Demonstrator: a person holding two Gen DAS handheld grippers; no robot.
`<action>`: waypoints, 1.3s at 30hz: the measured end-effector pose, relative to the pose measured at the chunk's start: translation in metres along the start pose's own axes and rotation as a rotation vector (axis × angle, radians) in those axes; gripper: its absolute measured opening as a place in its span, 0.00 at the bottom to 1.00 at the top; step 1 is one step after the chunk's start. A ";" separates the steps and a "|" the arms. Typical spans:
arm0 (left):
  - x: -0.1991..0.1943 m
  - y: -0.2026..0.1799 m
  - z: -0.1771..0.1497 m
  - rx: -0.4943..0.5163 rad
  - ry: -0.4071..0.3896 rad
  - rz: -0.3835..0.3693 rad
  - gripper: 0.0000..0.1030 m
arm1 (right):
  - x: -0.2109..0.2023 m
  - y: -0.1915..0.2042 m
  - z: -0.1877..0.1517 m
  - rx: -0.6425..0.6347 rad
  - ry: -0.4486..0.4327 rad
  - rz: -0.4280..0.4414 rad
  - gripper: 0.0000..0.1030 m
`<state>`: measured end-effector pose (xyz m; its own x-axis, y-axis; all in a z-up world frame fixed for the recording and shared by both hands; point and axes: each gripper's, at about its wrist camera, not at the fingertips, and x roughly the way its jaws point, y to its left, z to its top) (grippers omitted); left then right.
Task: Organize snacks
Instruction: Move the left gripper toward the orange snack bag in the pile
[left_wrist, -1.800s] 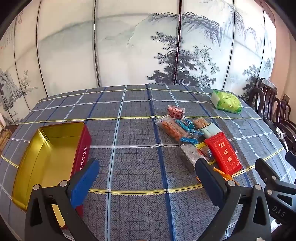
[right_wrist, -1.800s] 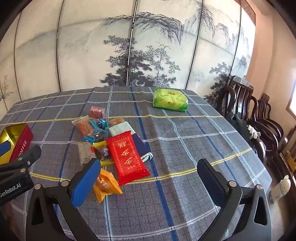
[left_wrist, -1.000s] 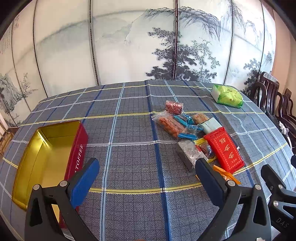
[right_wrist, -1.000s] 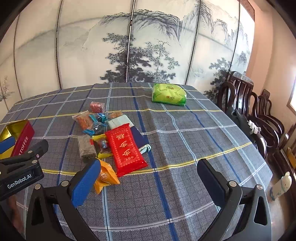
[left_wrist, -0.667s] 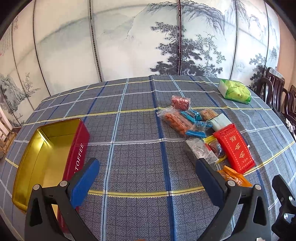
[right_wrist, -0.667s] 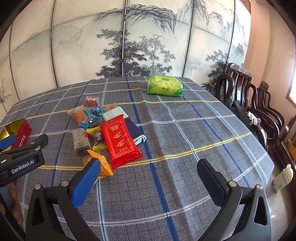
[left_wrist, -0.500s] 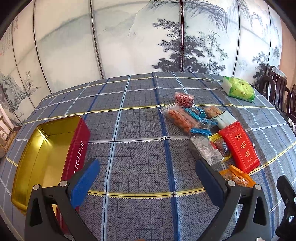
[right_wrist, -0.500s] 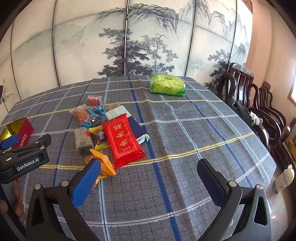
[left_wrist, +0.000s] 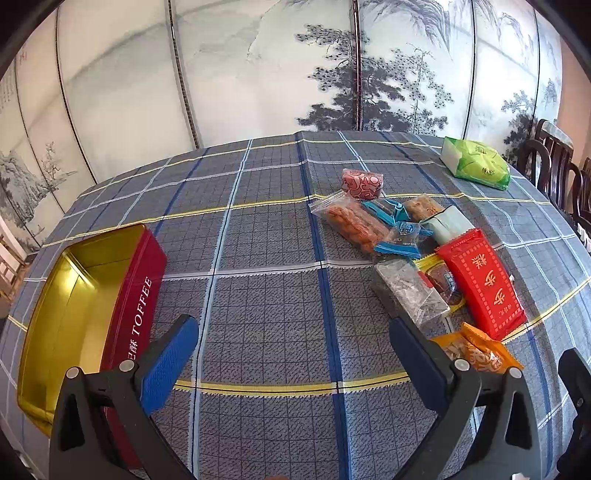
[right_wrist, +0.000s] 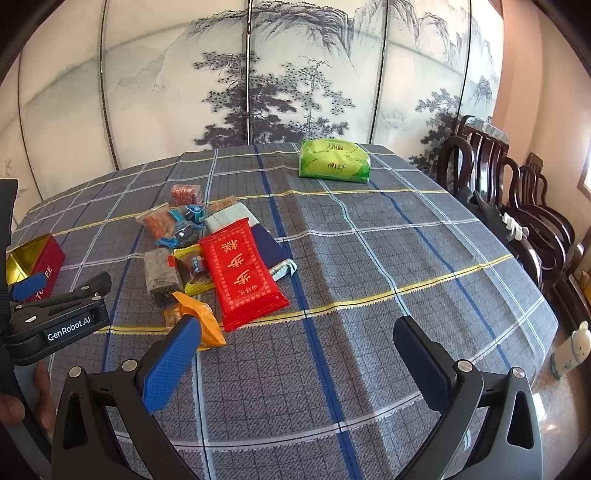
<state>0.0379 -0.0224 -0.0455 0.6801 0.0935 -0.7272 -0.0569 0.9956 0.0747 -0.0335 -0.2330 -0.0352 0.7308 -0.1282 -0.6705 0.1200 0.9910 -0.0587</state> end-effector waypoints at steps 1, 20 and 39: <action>0.001 -0.001 0.000 0.001 0.003 0.000 1.00 | 0.000 0.000 0.000 -0.001 0.000 -0.002 1.00; 0.005 -0.011 -0.005 0.003 0.025 -0.034 1.00 | 0.006 -0.010 -0.001 0.020 0.012 -0.018 1.00; 0.007 -0.020 -0.012 0.025 0.039 -0.069 1.00 | 0.009 -0.015 -0.004 0.031 0.023 -0.040 1.00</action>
<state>0.0352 -0.0413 -0.0603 0.6530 0.0250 -0.7570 0.0080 0.9992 0.0398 -0.0313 -0.2494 -0.0436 0.7098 -0.1661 -0.6846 0.1697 0.9835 -0.0627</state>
